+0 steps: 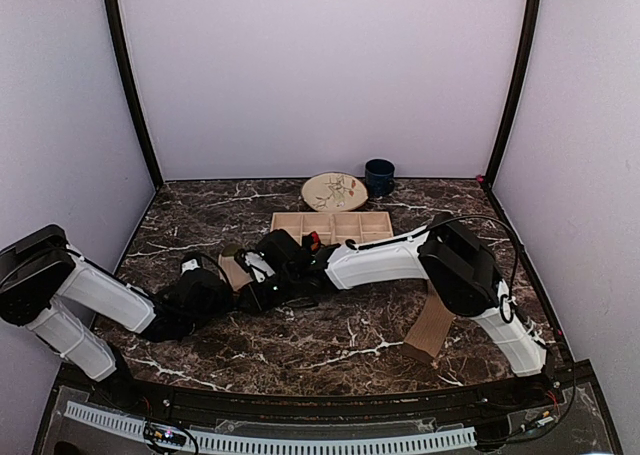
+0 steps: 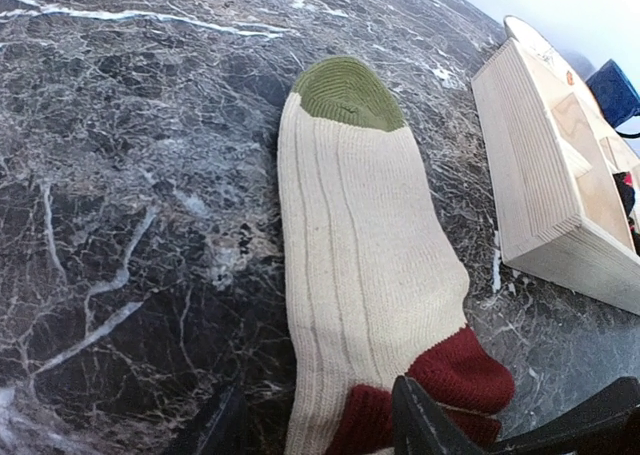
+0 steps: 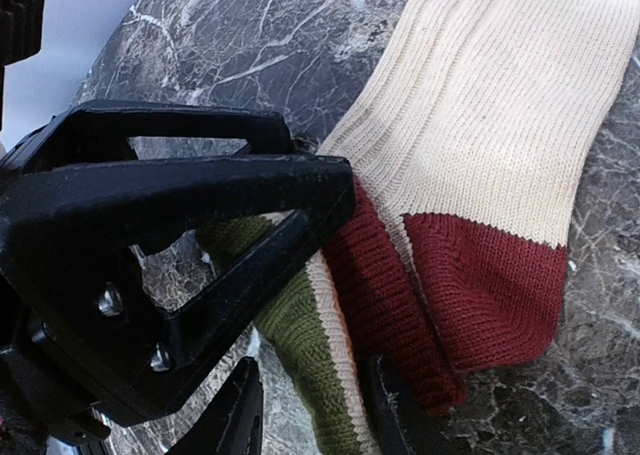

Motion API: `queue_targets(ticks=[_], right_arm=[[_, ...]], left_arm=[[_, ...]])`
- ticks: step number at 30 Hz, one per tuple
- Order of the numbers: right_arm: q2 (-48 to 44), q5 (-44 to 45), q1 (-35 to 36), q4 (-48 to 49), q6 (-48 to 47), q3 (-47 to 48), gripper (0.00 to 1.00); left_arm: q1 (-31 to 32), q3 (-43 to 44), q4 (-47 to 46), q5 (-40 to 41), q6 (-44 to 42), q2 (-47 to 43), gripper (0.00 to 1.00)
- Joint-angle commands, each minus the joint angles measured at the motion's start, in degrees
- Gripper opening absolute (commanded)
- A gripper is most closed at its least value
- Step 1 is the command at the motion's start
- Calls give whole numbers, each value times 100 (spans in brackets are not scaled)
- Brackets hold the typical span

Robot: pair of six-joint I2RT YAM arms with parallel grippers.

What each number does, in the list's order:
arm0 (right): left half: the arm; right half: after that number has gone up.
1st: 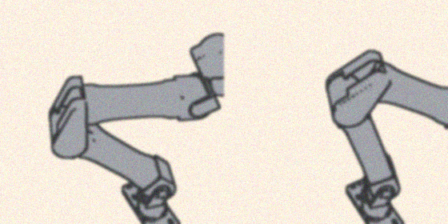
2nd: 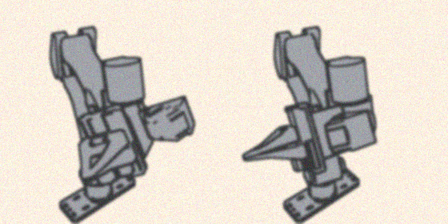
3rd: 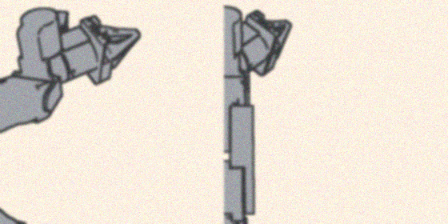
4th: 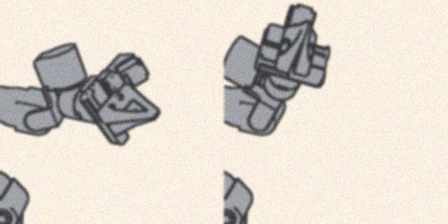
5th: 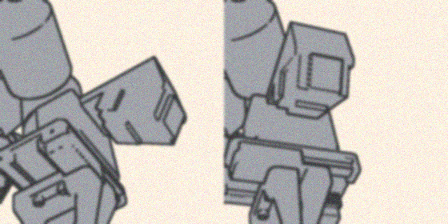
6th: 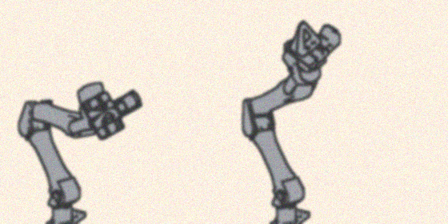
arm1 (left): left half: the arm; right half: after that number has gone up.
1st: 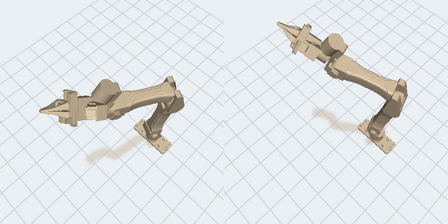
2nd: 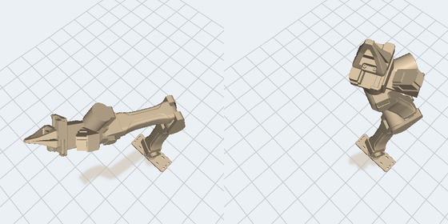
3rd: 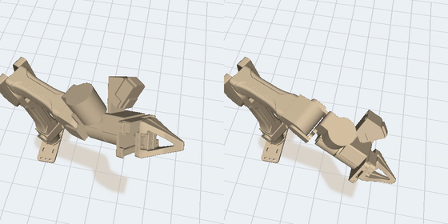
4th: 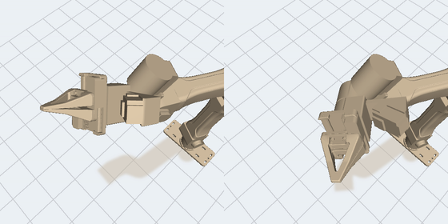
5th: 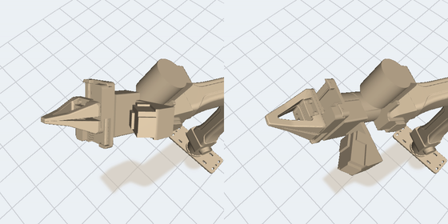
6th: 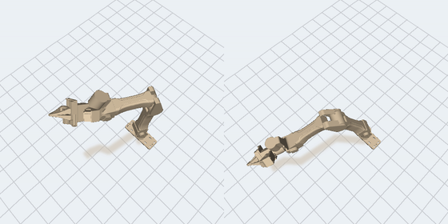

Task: Roll the socks
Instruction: Roll the sock at the center of the board.

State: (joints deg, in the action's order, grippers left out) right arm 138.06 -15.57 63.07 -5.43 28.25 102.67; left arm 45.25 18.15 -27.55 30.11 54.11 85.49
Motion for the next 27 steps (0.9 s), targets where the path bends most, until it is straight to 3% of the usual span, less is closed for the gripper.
queue_targets(ticks=[1,13,20,27], right_arm=[[-157,499,-23,-288,-234,-184,34],[-432,1100,-23,5,-746,-458,36],[-794,1508,-16,514,-1313,-1022,40],[-683,1595,-5,405,-1449,-913,39]], left_arm=[[10,-439,752,-1194,233,523,50],[10,-553,321,-1323,326,942,47],[10,-562,346,-1322,333,924,47],[10,-532,477,-1287,329,825,47]])
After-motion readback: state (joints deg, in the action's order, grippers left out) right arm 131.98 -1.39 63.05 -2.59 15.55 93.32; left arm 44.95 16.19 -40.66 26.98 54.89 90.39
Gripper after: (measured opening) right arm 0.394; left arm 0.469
